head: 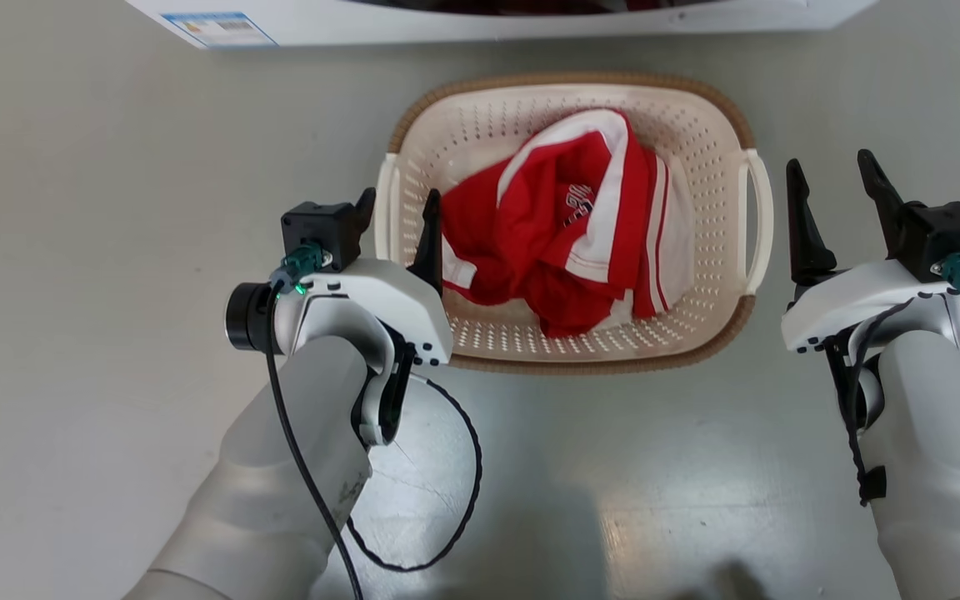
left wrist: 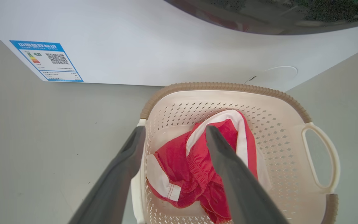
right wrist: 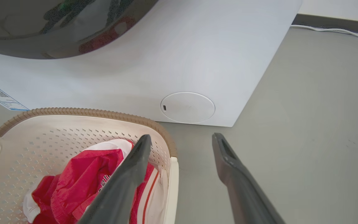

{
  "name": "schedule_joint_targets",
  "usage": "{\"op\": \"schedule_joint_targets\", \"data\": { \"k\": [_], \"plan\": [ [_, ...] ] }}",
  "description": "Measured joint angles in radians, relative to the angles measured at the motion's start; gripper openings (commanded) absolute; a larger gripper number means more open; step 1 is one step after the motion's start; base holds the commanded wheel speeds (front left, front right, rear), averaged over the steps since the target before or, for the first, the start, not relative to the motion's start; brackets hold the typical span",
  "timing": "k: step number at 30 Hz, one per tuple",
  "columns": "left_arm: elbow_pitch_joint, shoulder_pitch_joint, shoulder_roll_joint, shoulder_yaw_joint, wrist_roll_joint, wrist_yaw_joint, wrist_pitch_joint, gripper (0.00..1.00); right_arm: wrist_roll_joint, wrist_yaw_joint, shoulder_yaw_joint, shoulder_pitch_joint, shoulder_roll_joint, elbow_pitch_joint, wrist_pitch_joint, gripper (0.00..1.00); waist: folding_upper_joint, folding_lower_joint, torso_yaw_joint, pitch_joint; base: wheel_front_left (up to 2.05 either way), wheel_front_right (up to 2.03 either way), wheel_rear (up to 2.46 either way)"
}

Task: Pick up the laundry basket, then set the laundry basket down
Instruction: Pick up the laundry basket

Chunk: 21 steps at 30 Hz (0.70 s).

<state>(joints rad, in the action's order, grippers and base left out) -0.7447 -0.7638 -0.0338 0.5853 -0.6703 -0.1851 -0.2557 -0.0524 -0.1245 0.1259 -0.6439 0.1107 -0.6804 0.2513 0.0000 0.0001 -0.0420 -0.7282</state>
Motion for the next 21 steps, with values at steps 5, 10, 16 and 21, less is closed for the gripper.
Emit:
{"op": "schedule_joint_targets", "data": {
  "k": [5,10,16,21],
  "plan": [
    [-0.041,-0.033,0.001,0.012,-0.008,-0.018,0.0,1.0,0.0,0.0,0.0,-0.028,-0.001,-0.007,0.0,1.0,-0.0001,0.0,0.014,-0.043,0.0,0.0,0.0],
    [-0.063,-0.063,0.001,0.006,-0.013,-0.026,0.0,1.0,0.0,0.0,-0.006,-0.039,-0.001,-0.006,0.0,1.0,0.0,0.0,0.017,-0.084,0.0,0.0,0.0],
    [-0.07,-0.095,0.001,-0.018,-0.006,-0.035,0.0,1.0,0.002,0.0,-0.016,-0.05,-0.001,-0.004,0.0,1.0,0.0,0.0,0.01,-0.128,0.0,0.0,0.0],
    [-0.072,-0.109,0.001,-0.033,0.002,-0.035,0.0,1.0,0.003,0.0,-0.027,-0.078,-0.001,0.0,0.0,1.0,0.0,0.0,0.003,-0.156,0.0,0.0,0.0]
  ]
}}
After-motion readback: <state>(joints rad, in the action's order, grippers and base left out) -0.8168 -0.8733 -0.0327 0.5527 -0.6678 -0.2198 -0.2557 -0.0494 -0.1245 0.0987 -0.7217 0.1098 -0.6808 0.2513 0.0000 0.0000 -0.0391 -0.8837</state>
